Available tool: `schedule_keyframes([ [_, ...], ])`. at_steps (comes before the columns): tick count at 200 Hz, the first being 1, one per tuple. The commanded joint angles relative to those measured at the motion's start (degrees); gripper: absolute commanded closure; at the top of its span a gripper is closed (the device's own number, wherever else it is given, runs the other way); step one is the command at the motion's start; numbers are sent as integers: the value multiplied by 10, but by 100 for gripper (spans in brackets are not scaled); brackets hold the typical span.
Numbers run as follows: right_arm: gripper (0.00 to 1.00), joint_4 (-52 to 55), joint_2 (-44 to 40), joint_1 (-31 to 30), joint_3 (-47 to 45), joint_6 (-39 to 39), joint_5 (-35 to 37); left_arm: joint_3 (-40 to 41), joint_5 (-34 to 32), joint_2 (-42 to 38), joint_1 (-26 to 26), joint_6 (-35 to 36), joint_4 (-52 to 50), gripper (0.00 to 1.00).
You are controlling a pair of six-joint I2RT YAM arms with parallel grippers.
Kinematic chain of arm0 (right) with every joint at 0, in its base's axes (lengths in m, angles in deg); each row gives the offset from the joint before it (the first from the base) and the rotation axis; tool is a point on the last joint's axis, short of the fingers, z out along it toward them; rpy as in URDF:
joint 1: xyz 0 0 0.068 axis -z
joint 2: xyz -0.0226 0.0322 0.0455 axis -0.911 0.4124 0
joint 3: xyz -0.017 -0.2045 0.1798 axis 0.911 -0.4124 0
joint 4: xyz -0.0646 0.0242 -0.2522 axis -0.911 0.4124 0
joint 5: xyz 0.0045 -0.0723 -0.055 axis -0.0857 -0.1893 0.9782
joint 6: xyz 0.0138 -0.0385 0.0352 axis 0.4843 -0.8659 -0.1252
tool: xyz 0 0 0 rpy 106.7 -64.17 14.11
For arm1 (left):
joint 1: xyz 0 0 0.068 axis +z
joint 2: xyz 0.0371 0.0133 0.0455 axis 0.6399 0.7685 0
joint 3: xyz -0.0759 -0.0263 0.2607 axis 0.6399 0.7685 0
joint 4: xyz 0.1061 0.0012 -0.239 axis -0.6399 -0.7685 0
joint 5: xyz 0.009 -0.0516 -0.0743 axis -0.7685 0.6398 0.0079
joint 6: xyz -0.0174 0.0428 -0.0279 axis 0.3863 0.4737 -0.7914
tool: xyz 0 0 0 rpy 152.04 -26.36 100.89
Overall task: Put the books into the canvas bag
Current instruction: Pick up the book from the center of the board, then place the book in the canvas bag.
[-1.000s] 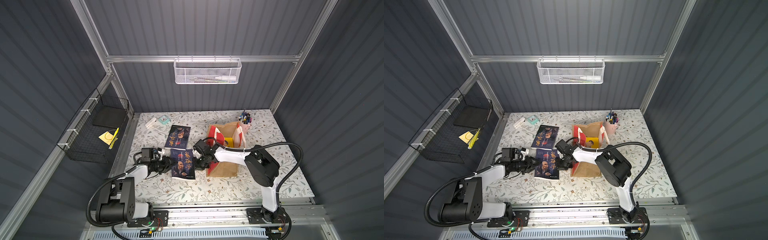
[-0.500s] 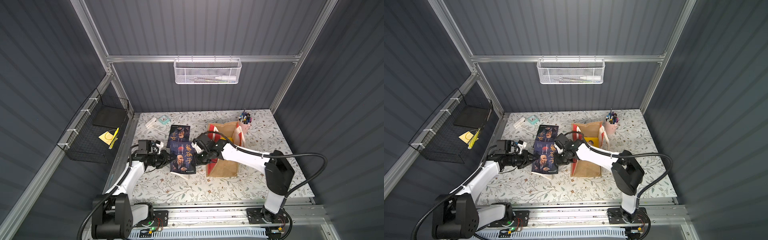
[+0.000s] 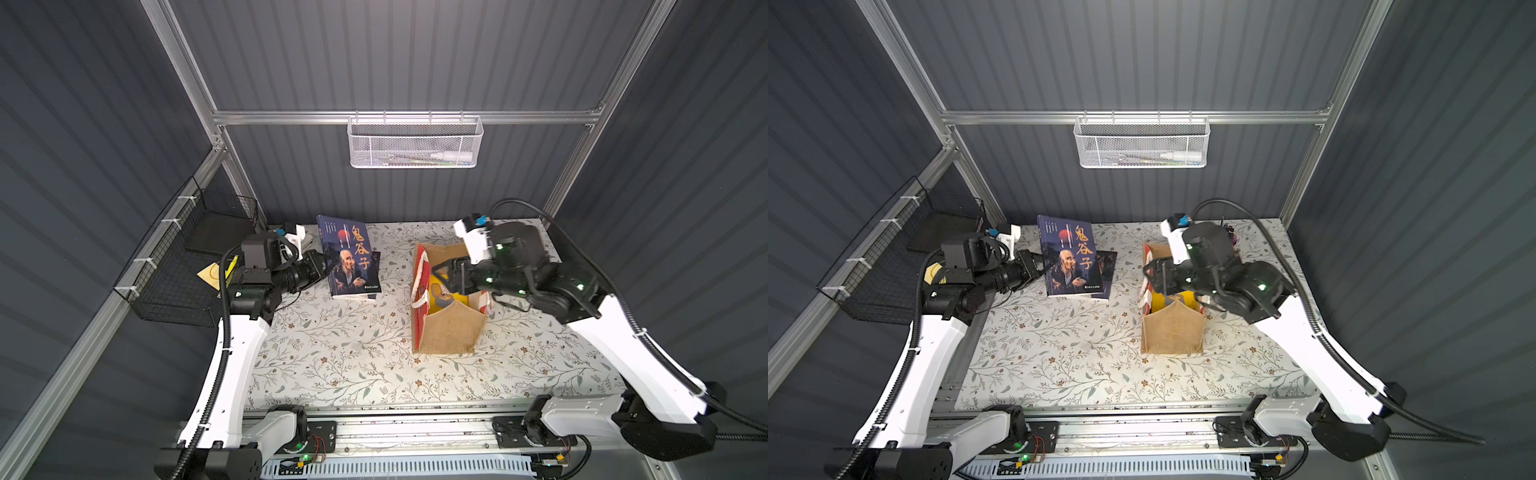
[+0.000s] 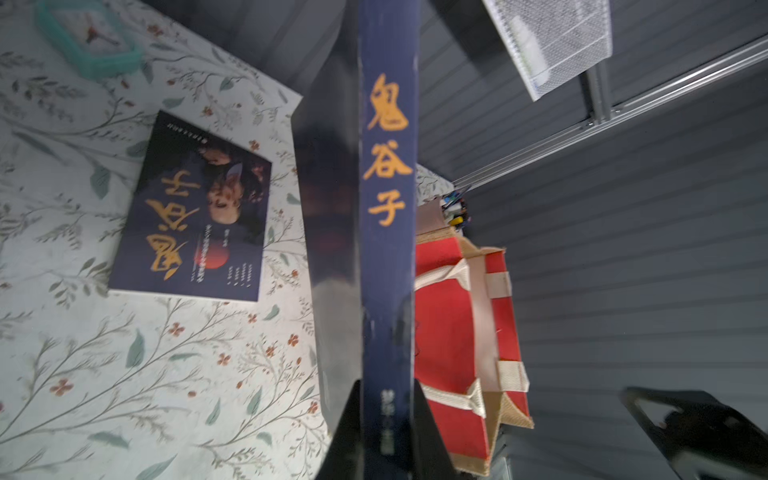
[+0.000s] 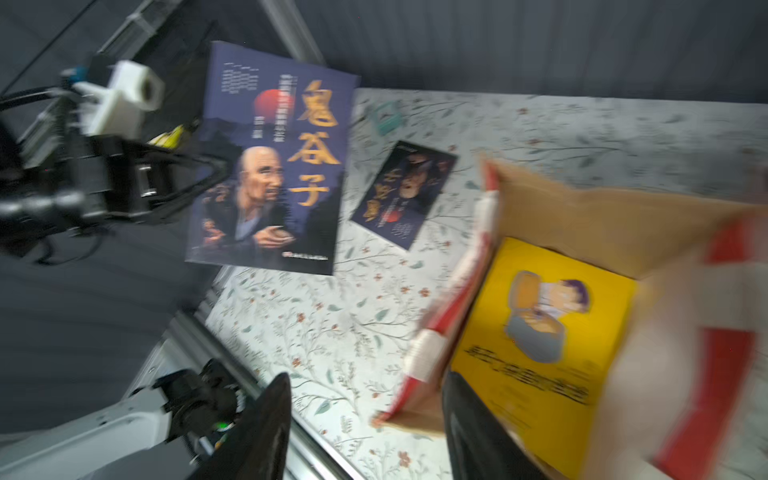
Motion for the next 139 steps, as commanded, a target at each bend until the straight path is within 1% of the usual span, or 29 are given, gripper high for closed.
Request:
schedule_keyframes([
  [1, 35, 110, -31, 80, -32, -5, 34, -64, -16, 23, -51, -62, 90, 100],
  [7, 34, 112, -39, 107, -46, -8, 20, -92, -26, 33, -72, -69, 103, 100],
  [16, 29, 110, -50, 143, -69, -13, -7, -109, -41, 49, -104, -78, 124, 100],
  [25, 27, 101, -57, 184, -99, -18, -62, -126, -61, 68, -136, -83, 144, 100],
  [32, 26, 93, -60, 205, -117, -18, -98, -142, -78, 85, -172, -81, 156, 100],
  [42, 25, 77, -66, 237, -148, -13, -135, -167, -97, 114, -211, -76, 170, 100],
  [56, 25, 55, -69, 258, -183, -8, -176, -206, -122, 158, -272, -67, 181, 100],
  [61, 25, 49, -68, 261, -192, -7, -177, -218, -145, 175, -286, -60, 186, 100],
  [63, 25, 47, -67, 262, -194, -8, -194, -223, -149, 181, -295, -59, 189, 100],
  [66, 25, 45, -66, 264, -198, -8, -202, -228, -154, 191, -304, -56, 193, 100],
  [85, 28, 34, -58, 267, -217, -13, -212, -268, -182, 254, -358, -34, 203, 100],
  [101, 34, 33, -48, 272, -229, -22, -211, -285, -218, 295, -383, -16, 183, 100],
  [113, 41, 33, -43, 275, -238, -27, -210, -275, -249, 310, -394, 0, 174, 100],
  [128, 51, 35, -41, 277, -246, -34, -206, -247, -266, 314, -400, 3, 173, 100],
  [139, 61, 40, -42, 278, -248, -38, -196, -226, -270, 311, -402, 6, 166, 100],
])
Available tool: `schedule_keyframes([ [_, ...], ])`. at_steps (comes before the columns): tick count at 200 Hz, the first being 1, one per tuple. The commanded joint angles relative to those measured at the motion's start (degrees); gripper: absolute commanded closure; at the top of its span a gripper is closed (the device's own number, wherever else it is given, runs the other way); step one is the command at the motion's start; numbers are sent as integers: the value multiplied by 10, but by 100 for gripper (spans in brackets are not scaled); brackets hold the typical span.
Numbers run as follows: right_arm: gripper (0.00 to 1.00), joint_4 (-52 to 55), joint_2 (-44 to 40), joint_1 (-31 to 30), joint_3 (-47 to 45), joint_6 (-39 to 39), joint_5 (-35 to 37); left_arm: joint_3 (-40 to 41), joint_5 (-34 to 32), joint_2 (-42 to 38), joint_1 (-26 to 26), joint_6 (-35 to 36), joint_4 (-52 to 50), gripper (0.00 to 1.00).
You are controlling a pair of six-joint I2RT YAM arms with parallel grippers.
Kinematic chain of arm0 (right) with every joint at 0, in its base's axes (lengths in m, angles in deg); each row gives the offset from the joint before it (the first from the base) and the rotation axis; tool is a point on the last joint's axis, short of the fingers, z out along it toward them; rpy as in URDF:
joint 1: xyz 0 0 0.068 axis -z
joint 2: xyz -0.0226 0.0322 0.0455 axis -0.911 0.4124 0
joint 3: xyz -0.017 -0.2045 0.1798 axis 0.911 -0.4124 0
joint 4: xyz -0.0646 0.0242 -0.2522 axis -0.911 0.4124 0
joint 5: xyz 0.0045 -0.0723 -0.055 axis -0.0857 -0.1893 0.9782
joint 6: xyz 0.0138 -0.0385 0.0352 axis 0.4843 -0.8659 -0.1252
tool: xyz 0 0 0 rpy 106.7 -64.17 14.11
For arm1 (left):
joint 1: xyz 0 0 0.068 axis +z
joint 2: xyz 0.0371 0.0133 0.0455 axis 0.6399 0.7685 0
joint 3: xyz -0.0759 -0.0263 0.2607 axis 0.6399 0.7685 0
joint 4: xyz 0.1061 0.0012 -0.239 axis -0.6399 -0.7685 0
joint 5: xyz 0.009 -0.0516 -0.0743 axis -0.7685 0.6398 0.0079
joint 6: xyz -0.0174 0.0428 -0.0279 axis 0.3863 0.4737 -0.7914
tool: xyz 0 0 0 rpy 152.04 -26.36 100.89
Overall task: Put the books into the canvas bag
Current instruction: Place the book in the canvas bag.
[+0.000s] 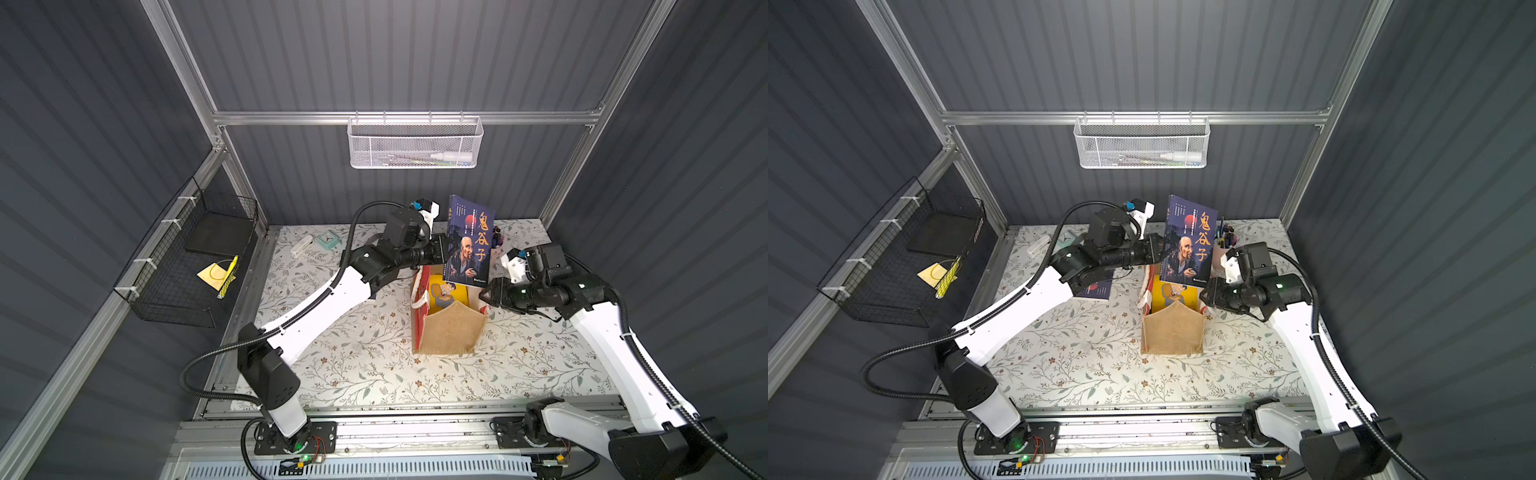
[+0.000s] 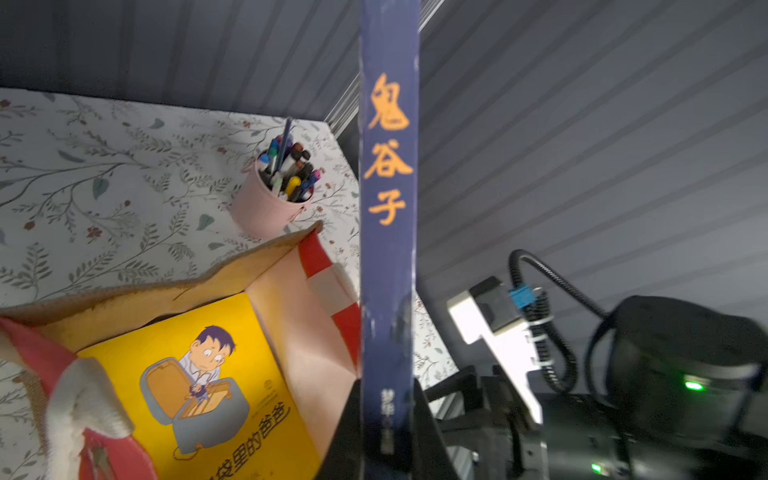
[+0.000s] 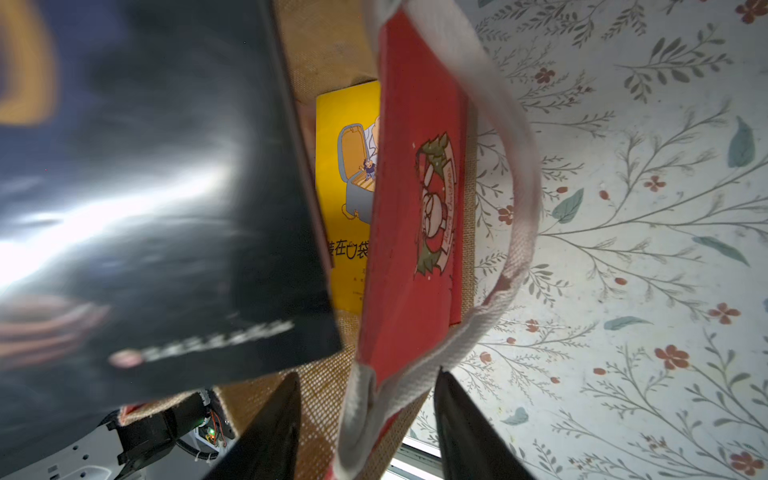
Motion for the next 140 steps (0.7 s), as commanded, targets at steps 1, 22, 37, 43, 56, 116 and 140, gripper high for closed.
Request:
schedule_keyframes([
  [1, 62, 2, 1, 4, -8, -12, -2, 21, -57, -20, 3, 31, 15, 100],
  [22, 77, 9, -3, 4, -7, -18, 25, 60, -73, -41, 1, 41, -17, 100],
  [37, 81, 10, -5, 4, -7, -19, 35, 79, -94, -60, 0, 55, -52, 100],
  [43, 81, 9, -4, 4, -8, -18, 36, 82, -104, -67, -1, 62, -70, 100],
  [56, 80, 7, -3, 4, -9, -15, 36, 83, -124, -78, 0, 78, -106, 100],
  [116, 44, -32, 30, 4, -17, -4, -33, 6, -133, -53, -22, 168, -251, 100],
  [140, 65, -36, 52, -2, -8, 9, -38, -101, -155, 15, -57, 189, -342, 100],
])
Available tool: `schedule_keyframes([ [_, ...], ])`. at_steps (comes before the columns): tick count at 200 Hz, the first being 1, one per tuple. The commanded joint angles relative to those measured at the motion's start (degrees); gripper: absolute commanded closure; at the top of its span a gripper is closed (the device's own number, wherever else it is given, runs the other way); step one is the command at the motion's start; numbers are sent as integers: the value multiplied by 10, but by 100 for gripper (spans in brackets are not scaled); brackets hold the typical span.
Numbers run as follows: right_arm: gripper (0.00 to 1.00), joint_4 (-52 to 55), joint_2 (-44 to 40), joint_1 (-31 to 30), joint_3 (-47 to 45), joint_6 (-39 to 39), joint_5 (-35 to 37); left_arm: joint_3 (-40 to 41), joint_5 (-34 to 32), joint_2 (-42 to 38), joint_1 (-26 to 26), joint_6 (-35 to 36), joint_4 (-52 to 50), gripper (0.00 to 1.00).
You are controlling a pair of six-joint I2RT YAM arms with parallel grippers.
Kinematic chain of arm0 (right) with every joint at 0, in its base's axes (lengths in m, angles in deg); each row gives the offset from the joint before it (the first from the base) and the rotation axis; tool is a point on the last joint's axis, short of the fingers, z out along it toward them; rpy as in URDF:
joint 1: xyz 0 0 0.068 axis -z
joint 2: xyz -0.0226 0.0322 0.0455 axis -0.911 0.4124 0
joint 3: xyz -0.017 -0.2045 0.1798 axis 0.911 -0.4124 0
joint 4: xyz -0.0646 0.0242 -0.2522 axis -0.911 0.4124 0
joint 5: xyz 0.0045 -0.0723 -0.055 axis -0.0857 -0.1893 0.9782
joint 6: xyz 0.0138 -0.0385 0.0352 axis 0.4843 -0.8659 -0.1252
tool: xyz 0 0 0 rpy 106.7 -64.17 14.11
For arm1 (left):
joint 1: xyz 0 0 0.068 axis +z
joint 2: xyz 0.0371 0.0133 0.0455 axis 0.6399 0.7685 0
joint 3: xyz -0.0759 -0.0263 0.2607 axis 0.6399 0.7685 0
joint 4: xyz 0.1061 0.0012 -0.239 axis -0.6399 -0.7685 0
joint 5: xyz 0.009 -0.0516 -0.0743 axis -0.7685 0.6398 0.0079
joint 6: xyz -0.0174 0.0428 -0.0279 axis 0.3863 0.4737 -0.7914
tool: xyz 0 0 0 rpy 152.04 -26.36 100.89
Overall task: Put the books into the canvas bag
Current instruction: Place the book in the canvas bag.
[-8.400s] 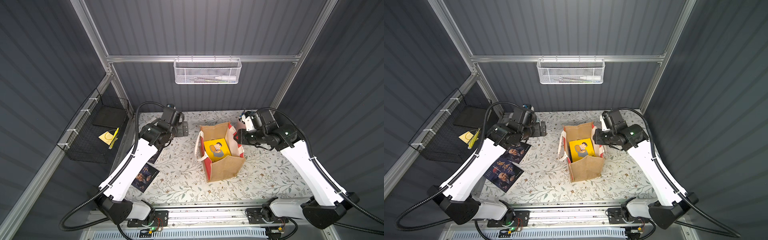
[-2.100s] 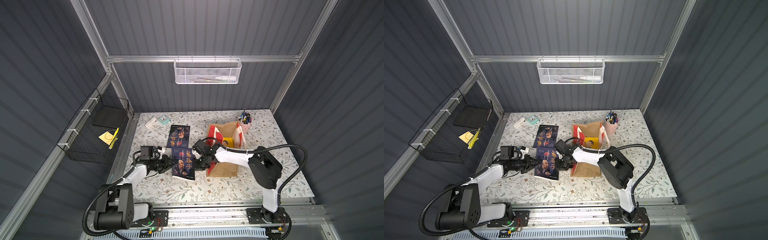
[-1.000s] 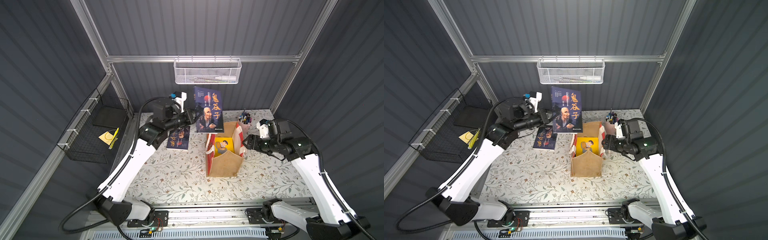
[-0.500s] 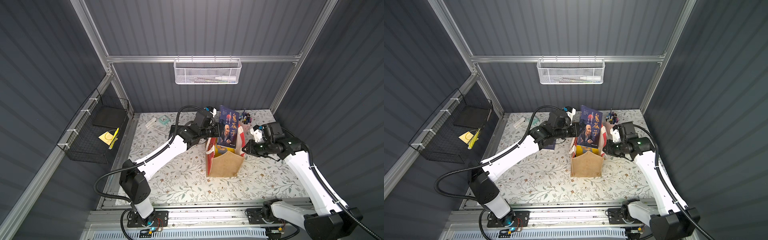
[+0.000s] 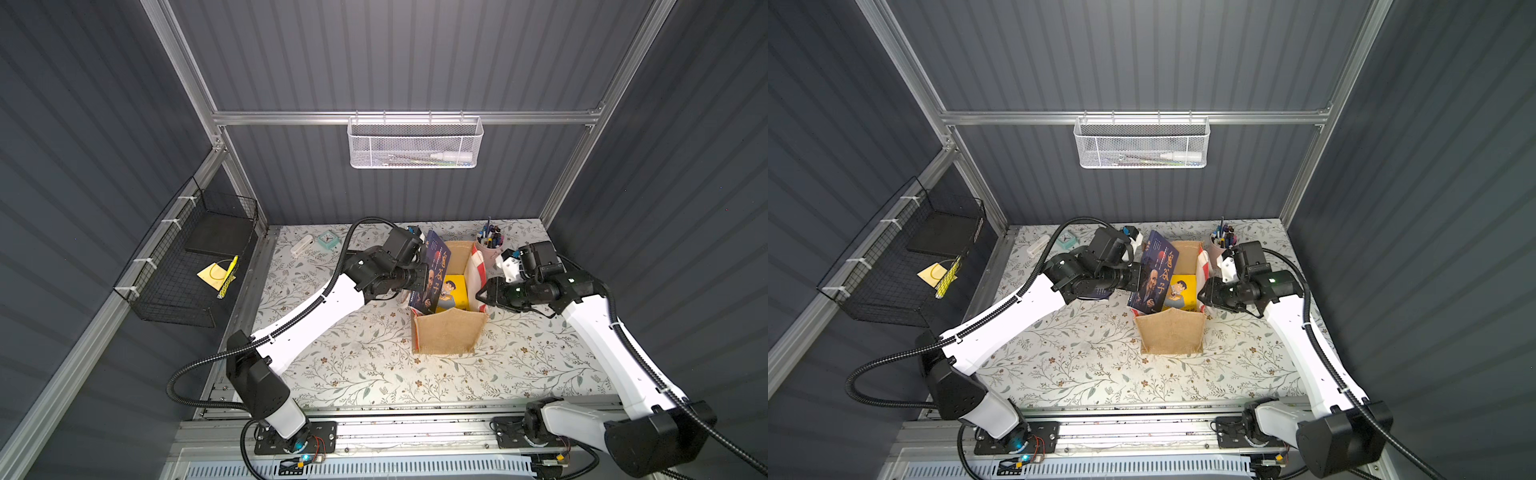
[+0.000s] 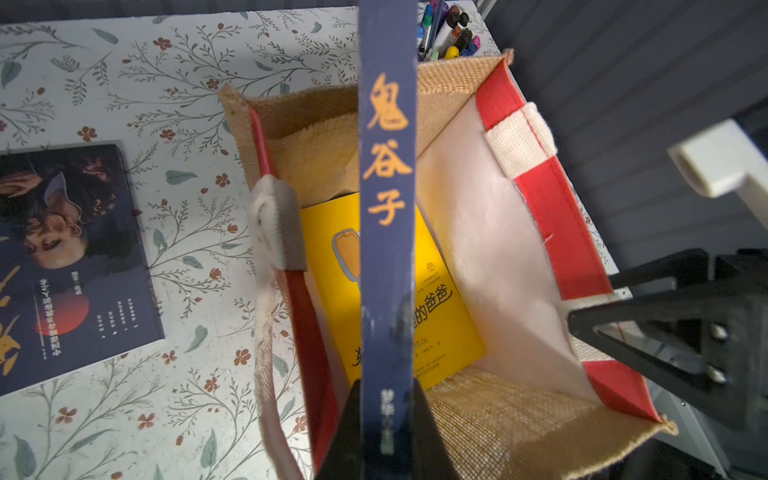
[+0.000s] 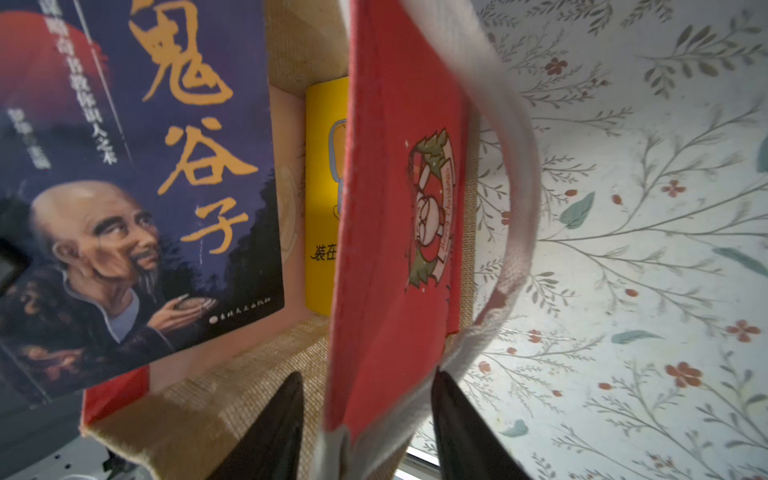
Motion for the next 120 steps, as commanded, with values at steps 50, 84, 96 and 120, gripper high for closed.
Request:
schedule_keyframes([
  [50, 90, -4, -23, -72, 8, 56, 67, -392, -54, 230, -56, -49, -308, 100],
  [84, 92, -6, -28, -102, -2, 77, 81, -323, -24, 206, -52, -118, -209, 100],
  [96, 93, -5, -30, -107, -2, 79, 84, -308, -22, 200, -47, -143, -180, 100],
  [120, 93, 1, -36, -110, -1, 79, 90, -259, 23, 181, -33, -186, -89, 100],
])
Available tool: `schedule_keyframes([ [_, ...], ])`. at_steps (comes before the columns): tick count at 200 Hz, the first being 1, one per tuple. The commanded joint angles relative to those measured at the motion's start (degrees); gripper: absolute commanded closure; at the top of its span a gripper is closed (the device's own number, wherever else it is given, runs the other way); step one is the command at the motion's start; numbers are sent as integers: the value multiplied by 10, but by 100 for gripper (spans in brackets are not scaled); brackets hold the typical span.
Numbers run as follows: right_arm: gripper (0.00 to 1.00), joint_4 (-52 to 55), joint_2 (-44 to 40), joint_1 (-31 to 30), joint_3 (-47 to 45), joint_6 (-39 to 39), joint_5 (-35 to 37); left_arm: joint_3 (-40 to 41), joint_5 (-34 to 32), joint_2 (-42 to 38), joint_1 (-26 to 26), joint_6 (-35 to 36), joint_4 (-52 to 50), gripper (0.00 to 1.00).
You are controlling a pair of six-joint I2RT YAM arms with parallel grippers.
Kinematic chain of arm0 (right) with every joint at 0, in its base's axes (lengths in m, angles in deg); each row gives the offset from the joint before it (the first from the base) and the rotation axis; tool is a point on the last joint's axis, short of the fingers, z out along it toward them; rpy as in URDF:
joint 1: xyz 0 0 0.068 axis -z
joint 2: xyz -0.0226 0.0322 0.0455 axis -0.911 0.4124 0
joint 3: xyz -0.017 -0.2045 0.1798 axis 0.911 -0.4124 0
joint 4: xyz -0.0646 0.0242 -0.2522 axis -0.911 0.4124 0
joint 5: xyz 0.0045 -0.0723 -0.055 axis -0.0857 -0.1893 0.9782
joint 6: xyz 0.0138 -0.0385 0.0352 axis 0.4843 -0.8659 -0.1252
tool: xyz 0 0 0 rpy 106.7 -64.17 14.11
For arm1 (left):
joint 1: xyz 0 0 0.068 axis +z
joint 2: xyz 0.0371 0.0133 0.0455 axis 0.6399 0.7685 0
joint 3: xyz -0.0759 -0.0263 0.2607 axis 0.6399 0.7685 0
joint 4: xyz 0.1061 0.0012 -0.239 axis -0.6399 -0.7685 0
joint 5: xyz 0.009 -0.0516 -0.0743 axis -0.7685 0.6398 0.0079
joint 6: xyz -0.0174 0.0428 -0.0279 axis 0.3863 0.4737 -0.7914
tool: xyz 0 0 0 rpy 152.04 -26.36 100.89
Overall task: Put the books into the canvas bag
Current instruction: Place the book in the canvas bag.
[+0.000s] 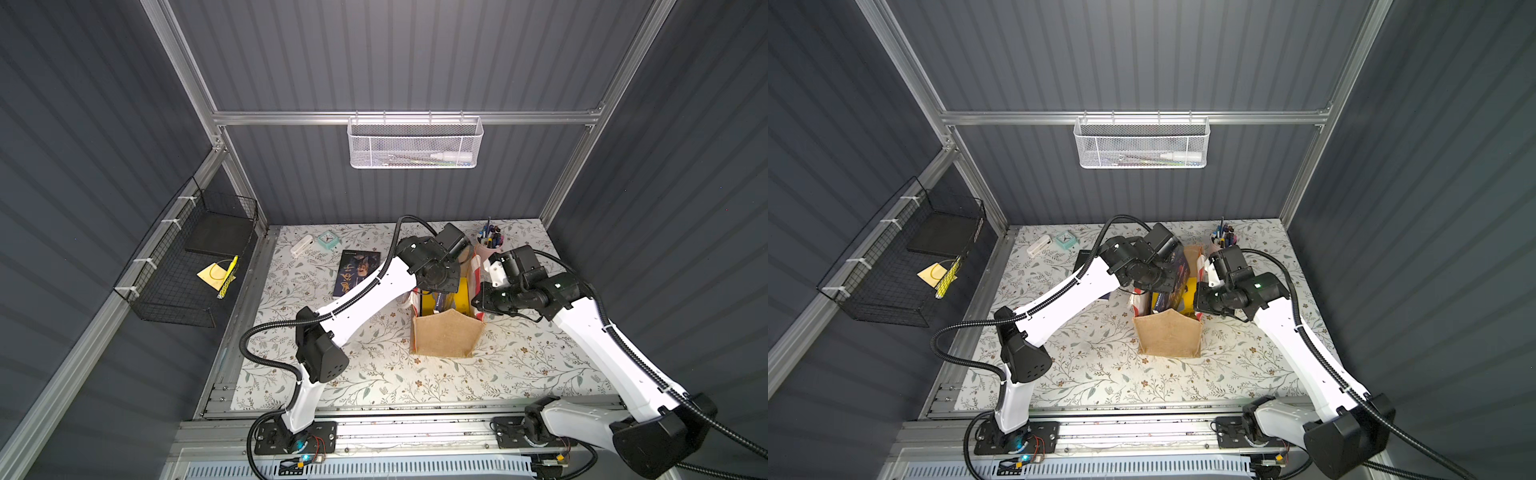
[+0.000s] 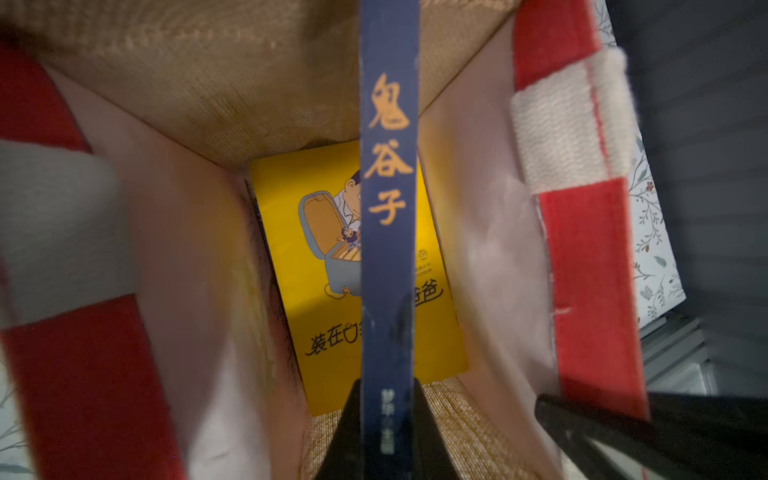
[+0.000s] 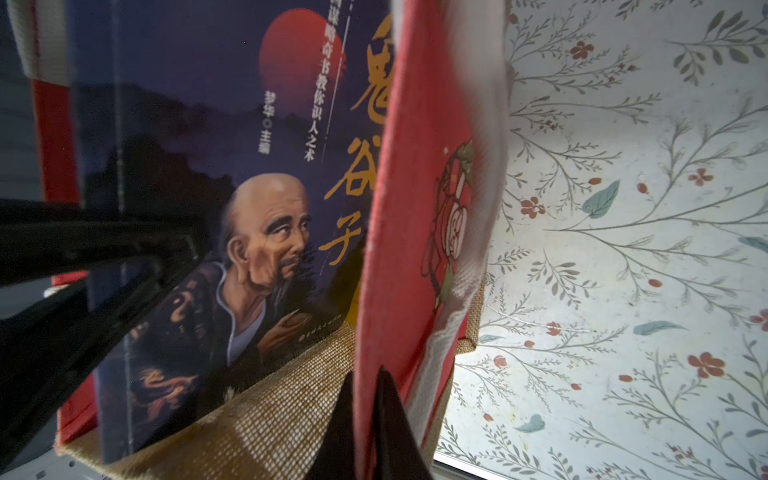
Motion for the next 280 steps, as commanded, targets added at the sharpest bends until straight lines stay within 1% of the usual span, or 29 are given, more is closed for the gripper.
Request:
schedule_keyframes([
  [1, 93, 5, -21, -7, 0, 7, 4, 34, 48, -50, 13, -72, 113, 100],
  [21, 93, 12, -24, -6, 0, 5, 10, 83, 93, -62, 30, -109, 188, 100],
  [48, 93, 14, -26, -7, -1, 3, 14, 139, 118, -72, 42, -130, 263, 100],
  [61, 93, 15, -26, -6, -2, 2, 15, 166, 124, -74, 49, -132, 278, 100],
  [90, 93, 16, -21, -5, 3, -4, 18, 251, 117, -78, 70, -116, 295, 100],
  [111, 93, 17, -17, -2, 6, -7, 19, 309, 71, -83, 81, -93, 289, 100],
  [121, 93, 17, -16, -1, 7, -9, 19, 327, 60, -85, 85, -85, 288, 100],
  [126, 93, 17, -15, 0, 9, -10, 19, 332, 56, -86, 87, -81, 284, 94],
  [137, 93, 18, -13, 1, 10, -12, 19, 328, 50, -87, 88, -70, 269, 73],
  [149, 93, 21, -11, 3, 12, -15, 21, 311, 48, -91, 88, -53, 252, 62],
  [160, 93, 22, -10, 4, 14, -15, 21, 288, 40, -96, 88, -36, 235, 55],
  [198, 92, 23, -7, 10, 20, -19, 22, 189, 26, -122, 88, 23, 192, 39],
  [215, 92, 24, -6, 14, 21, -22, 22, 164, 29, -132, 86, 44, 193, 38],
  [231, 91, 28, -4, 17, 27, -25, 22, 151, 32, -137, 83, 61, 191, 42],
  [243, 86, 35, -4, 19, 34, -27, 25, 146, 36, -140, 83, 70, 190, 45],
  [258, 81, 50, -6, 19, 51, -29, 32, 146, 31, -149, 83, 78, 188, 46],
  [269, 73, 69, -6, 19, 70, -26, 44, 145, 25, -159, 82, 89, 185, 46],
  [280, 69, 88, -5, 18, 93, -25, 55, 145, 5, -170, 83, 101, 178, 44],
])
